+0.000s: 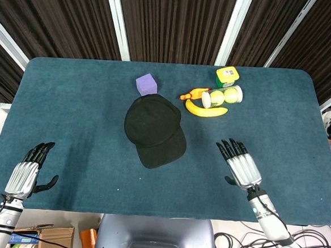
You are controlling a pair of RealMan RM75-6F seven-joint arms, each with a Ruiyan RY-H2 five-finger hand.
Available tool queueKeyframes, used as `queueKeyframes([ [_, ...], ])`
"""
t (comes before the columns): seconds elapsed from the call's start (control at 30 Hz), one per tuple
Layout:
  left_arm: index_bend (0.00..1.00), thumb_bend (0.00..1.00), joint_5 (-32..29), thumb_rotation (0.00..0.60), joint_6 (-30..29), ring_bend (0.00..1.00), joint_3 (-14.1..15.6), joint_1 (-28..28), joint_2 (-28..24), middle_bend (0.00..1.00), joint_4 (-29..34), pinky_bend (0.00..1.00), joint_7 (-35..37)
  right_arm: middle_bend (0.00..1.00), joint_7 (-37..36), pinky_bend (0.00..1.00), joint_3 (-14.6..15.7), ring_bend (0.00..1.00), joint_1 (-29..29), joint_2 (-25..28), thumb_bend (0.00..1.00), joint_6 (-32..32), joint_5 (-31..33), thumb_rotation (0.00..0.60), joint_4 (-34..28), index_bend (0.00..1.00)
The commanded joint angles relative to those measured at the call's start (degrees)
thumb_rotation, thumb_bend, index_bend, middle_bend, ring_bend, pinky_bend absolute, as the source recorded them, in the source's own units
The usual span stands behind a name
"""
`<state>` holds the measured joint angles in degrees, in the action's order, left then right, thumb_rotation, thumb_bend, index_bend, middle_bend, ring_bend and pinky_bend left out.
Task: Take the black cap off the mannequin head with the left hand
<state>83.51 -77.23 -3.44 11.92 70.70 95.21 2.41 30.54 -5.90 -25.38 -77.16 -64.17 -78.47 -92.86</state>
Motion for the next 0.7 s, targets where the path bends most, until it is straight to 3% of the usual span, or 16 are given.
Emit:
queueKeyframes([
  [0.03, 0.01, 0.33, 0.6, 0.6, -0.4, 0.04, 0.3, -0.2, 0.2, 0.08, -0.1, 0.13, 0.3, 0.05, 0.3, 0.13, 0.6, 0.0, 0.2, 0.1, 0.06, -0.6, -0.7, 0.6, -0.1, 0.0],
  [0.17, 0.01, 0.33, 5.5, 0.6, -4.5, 0.04, 2.5, -2.0, 1.6, 0.07, 1.3, 0.14, 4.2, 0.05, -0.2, 0.13, 2.8, 0.0, 1.9, 1.2, 0.06, -3.5, -3.8, 0.6, -1.1, 0.0],
  [0.33, 0.02, 0.33, 16.2, 0.6, -14.2, 0.06, 5.0, -4.8, 5.4, 0.07, 0.6, 0.17, 7.0, 0.05, -4.5, 0.13, 7.4, 0.0, 7.7, 4.2, 0.06, -12.2, -10.2, 0.6, 0.3, 0.0],
  [0.5, 0.05, 0.33, 18.7, 0.6, -15.1, 0.06, 3.8, -4.0, 10.1, 0.07, 0.8, 0.17, 4.0, 0.05, -9.9, 0.13, 10.0, 0.0, 14.5, 6.0, 0.06, -20.7, -11.7, 0.6, 5.8, 0.0],
  [0.7, 0.09, 0.32, 20.2, 0.6, -13.1, 0.07, 1.3, -0.7, 18.4, 0.08, -0.9, 0.18, 0.1, 0.05, -17.8, 0.13, 9.2, 0.0, 18.2, 7.1, 0.06, -23.5, -8.9, 0.6, 11.1, 0.0],
])
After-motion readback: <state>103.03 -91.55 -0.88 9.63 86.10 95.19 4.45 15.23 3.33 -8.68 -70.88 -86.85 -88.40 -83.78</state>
